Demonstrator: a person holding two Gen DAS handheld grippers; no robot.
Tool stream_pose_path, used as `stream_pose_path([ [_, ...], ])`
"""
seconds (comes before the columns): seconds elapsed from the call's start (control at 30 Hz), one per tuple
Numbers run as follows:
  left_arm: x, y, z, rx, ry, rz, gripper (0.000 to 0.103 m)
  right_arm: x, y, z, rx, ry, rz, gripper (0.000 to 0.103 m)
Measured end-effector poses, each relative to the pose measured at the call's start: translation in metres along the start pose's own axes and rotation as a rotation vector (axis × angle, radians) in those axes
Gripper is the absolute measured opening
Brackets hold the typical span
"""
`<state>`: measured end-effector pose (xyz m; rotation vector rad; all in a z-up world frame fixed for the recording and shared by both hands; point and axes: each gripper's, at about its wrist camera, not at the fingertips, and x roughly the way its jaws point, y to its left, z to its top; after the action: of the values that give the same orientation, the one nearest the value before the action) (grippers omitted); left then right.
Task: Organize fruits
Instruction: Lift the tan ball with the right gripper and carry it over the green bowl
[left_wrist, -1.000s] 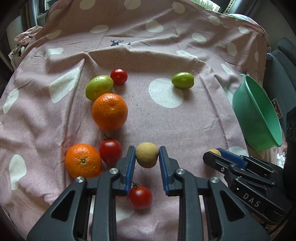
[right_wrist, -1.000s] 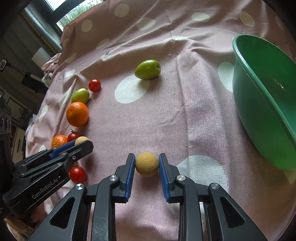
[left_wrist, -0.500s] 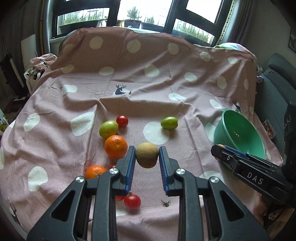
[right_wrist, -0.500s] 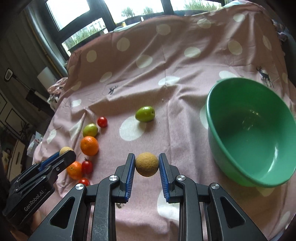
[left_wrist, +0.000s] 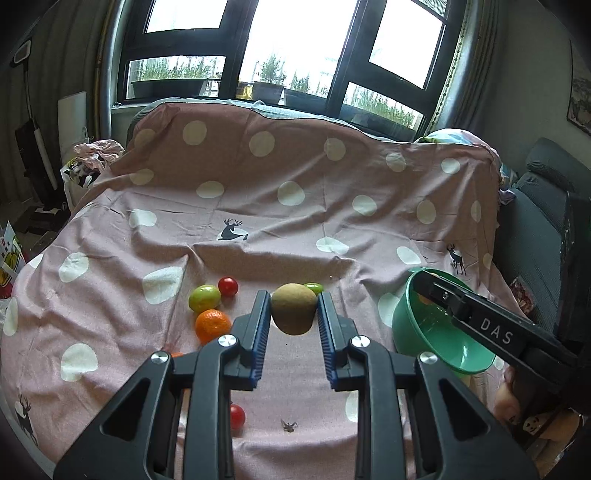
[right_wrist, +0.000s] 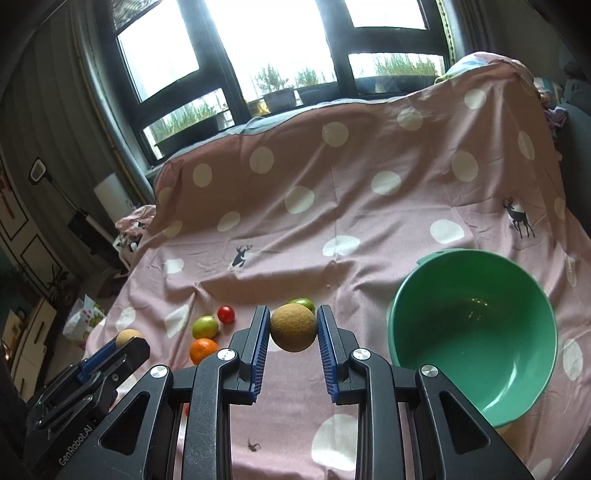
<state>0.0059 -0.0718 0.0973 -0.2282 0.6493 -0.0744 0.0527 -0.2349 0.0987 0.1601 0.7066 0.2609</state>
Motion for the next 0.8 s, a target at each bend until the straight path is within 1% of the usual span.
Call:
stream_pose_path([
  [0.13, 0.009, -0.014, -0.003, 0.0, 0.008, -0.009, 0.025, -0.002, -0.021, -0.002, 0.032, -0.017, 0.022, 0.027],
  [0.2, 0.014, -0.024, -0.004, 0.002, 0.016, -0.027, 0.025, -0.003, -0.03, -0.001, 0.04, -0.025, -0.004, 0.027],
  [0.3, 0.022, -0.041, -0.004, 0.014, 0.028, -0.05, 0.025, -0.011, -0.044, 0.001, 0.061, -0.06, -0.067, 0.027],
  [0.43, 0.031, -0.065, -0.002, 0.038, 0.033, -0.073, 0.025, -0.024, -0.065, 0.003, 0.101, -0.1, -0.09, 0.027],
  [0.57, 0.042, -0.087, -0.002, 0.054, 0.055, -0.109, 0.025, -0.035, -0.085, 0.004, 0.136, -0.136, -0.12, 0.027],
  [0.67, 0.051, -0.105, -0.003, 0.078, 0.072, -0.136, 0.025, -0.041, -0.101, 0.004, 0.169, -0.148, -0.143, 0.027],
  [0.8, 0.066, -0.127, -0.004, 0.104, 0.106, -0.17, 0.025, -0.045, -0.123, 0.003, 0.218, -0.156, -0.195, 0.027],
])
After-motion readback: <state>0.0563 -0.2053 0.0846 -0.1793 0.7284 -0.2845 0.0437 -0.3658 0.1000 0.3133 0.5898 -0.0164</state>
